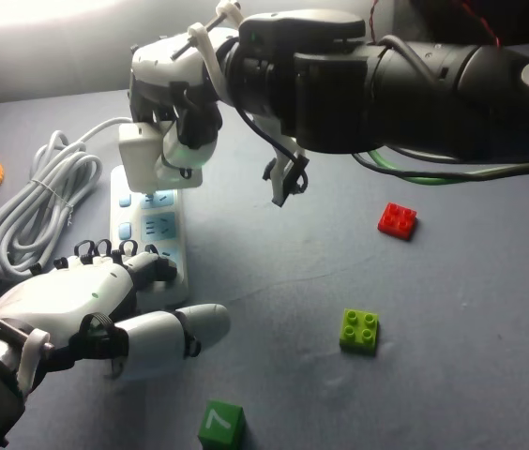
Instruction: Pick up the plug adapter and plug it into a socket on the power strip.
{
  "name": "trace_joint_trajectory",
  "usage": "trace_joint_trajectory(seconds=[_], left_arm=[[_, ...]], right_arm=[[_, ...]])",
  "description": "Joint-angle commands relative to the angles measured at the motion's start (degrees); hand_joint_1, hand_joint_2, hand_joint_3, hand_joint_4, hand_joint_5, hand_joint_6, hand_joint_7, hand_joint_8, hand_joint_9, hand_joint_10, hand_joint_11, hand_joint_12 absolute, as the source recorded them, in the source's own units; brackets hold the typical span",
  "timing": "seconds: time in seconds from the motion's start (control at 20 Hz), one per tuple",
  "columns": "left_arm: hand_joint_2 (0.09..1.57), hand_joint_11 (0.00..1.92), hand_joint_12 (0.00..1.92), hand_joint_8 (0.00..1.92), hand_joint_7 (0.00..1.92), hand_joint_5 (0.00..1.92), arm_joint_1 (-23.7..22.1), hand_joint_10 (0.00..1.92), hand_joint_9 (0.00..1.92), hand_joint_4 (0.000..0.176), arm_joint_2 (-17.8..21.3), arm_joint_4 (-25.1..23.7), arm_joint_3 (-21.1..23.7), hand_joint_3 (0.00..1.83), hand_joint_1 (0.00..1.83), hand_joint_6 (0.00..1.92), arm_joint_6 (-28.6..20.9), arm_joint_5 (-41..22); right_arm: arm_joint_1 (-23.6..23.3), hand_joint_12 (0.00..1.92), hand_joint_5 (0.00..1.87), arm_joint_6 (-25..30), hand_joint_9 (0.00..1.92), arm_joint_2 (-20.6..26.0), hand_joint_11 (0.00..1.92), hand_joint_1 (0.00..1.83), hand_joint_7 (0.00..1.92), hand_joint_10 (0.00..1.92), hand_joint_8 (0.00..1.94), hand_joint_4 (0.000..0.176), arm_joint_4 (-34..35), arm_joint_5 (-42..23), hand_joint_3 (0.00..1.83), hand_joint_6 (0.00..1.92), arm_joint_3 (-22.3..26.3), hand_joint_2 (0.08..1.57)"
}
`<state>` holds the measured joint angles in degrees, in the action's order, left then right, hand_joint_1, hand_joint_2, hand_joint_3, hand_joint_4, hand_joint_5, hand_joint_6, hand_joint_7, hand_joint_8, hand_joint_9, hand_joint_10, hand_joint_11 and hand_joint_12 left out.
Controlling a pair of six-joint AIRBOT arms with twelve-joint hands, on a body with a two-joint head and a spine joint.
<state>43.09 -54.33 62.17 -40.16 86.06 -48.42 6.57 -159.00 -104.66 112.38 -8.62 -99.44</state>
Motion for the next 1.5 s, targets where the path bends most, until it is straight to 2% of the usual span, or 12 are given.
trace_joint_trajectory(seconds=[0.0, 0.65, 0.7, 0.85, 0.95, 1.1, 1.25, 1.45], left_arm=[[1.17, 0.00, 0.27, 0.00, 0.13, 0.11, -0.03, 0.00, 0.13, 0.000, 0.59, -2.44, 0.02, 0.00, 0.00, 0.00, -0.23, -3.06], [1.18, 0.00, 0.27, 0.00, 0.15, 0.12, 0.20, 0.00, 0.14, 0.000, 0.66, -2.44, -0.12, 0.00, 0.00, 0.00, -0.24, -3.21], [1.18, 0.00, 0.27, 0.00, 0.15, 0.13, 0.20, 0.01, 0.15, 0.000, 0.68, -2.44, -0.11, 0.00, 0.00, 0.00, -0.31, -3.21], [1.18, 0.00, 0.20, 0.00, 0.14, 0.12, 0.18, 0.00, 0.12, 0.000, 0.69, -2.44, -0.09, 0.00, 0.00, 0.00, -0.36, -3.32], [1.18, 0.00, 0.28, 0.01, 0.17, 0.14, 0.18, 0.01, 0.15, 0.000, 0.69, -2.44, -0.10, 0.00, 0.00, 0.01, -0.37, -3.32], [1.17, 0.00, 0.31, 0.00, 0.18, 0.15, 0.22, 0.00, 0.15, 0.000, 0.69, -2.44, -0.09, 0.00, 0.00, 0.00, -0.36, -3.33], [1.17, 0.00, 0.30, 0.00, 0.17, 0.15, 0.21, 0.00, 0.15, 0.000, 0.69, -2.44, -0.18, 0.00, 0.00, 0.00, -0.36, -3.43], [1.18, 0.00, 0.27, 0.00, 0.15, 0.13, 0.22, 0.00, 0.13, 0.000, 0.71, -2.44, -0.13, 0.00, 0.00, 0.00, -0.36, -3.43]], right_arm=[[-0.38, 1.42, 0.86, 0.34, 0.98, -0.14, 0.80, 1.25, 1.02, 1.08, 1.15, 0.000, -0.60, 2.68, 0.00, 1.01, -0.27, 1.14], [0.67, 1.39, 0.88, -0.32, 1.00, -2.74, 0.83, 1.25, 1.03, 1.04, 1.12, 0.000, -0.62, 3.94, 0.00, 0.98, -3.75, 1.13], [0.89, 1.40, 0.89, -1.19, 0.97, -2.99, 0.81, 1.25, 1.01, 1.06, 1.16, 0.000, -0.62, 4.18, 0.00, 0.97, -4.11, 1.14], [1.33, 1.44, 0.88, -3.30, 0.97, -3.30, 0.81, 1.25, 1.00, 1.12, 1.17, 0.000, -0.62, 4.55, 0.00, 0.98, -4.10, 1.14], [1.60, 1.40, 0.89, -3.30, 0.98, -3.39, 0.82, 1.26, 1.02, 1.09, 1.15, 0.000, -0.62, 4.66, 0.00, 0.95, -4.08, 1.13], [2.01, 1.42, 0.88, -3.31, 0.96, -3.40, 0.79, 1.25, 1.00, 1.09, 1.17, 0.000, -0.62, 4.83, 0.00, 0.97, -3.87, 1.14], [2.88, 1.38, 0.91, -3.77, 1.00, -3.31, 0.84, 1.26, 1.04, 1.05, 1.11, 0.000, -0.62, 4.38, 0.00, 0.93, -2.68, 1.12], [3.29, 1.43, 0.86, -3.77, 0.96, -3.32, 0.80, 1.24, 0.99, 1.08, 1.19, 0.000, -0.62, 4.06, 0.00, 1.00, -2.37, 1.15]])
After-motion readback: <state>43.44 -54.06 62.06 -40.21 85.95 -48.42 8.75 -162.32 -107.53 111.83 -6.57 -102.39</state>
